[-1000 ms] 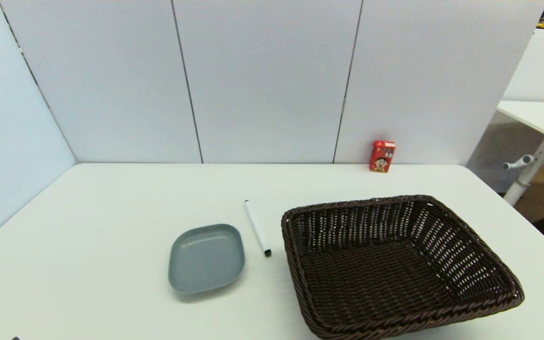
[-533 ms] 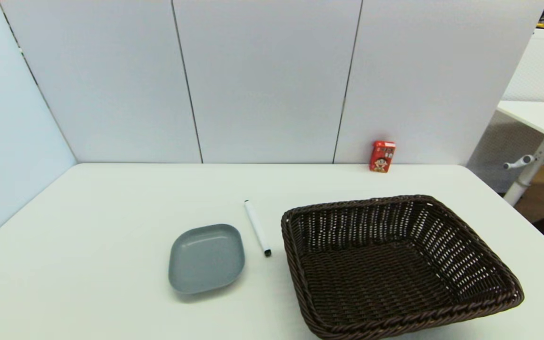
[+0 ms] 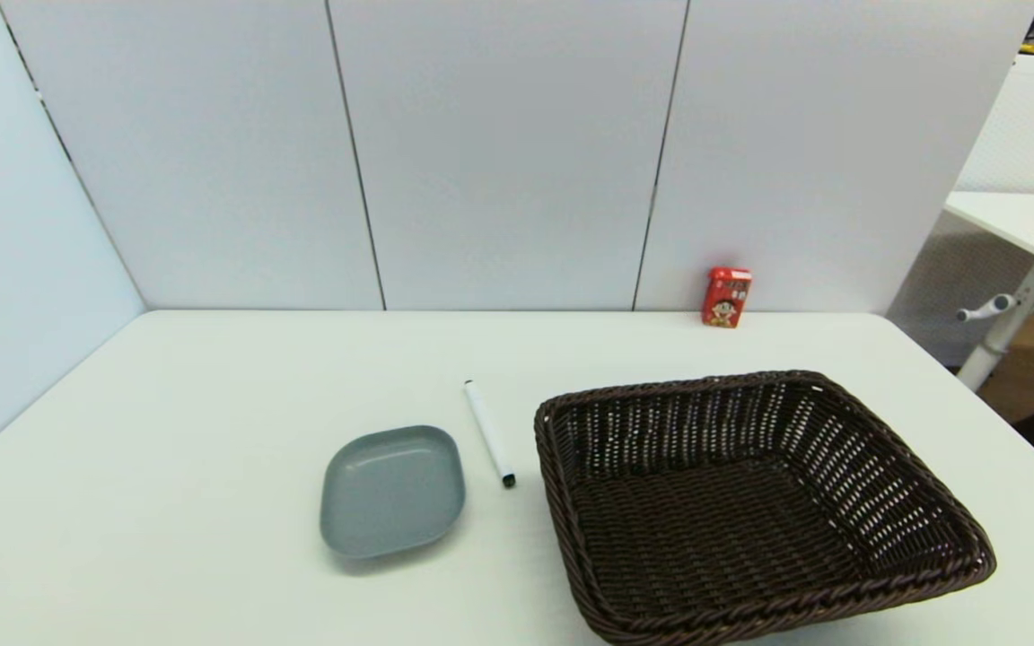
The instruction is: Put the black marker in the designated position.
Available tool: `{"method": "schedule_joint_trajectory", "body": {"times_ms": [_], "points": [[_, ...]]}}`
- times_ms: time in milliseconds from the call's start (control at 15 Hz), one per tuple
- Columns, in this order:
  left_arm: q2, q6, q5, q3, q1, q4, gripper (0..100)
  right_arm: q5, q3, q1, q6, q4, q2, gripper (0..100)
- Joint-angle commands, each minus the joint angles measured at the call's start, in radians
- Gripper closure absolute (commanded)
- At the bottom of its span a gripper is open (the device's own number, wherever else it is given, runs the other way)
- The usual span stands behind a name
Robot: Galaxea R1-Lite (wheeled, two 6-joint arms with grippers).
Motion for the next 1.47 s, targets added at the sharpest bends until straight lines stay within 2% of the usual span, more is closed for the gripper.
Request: {"method": "schedule_joint_trajectory", "body": {"times_ms": [67,1467], "points": [[-0.001,-0.058,0.014,0.004,0.000,0.000,0,0.000,0.000,0.000,-0.001,0.000,0.001,0],[-0.001,-0.061,0.023,0.004,0.000,-0.002,0,0.002,0.000,0.000,-0.014,0.000,0.001,0]]}}
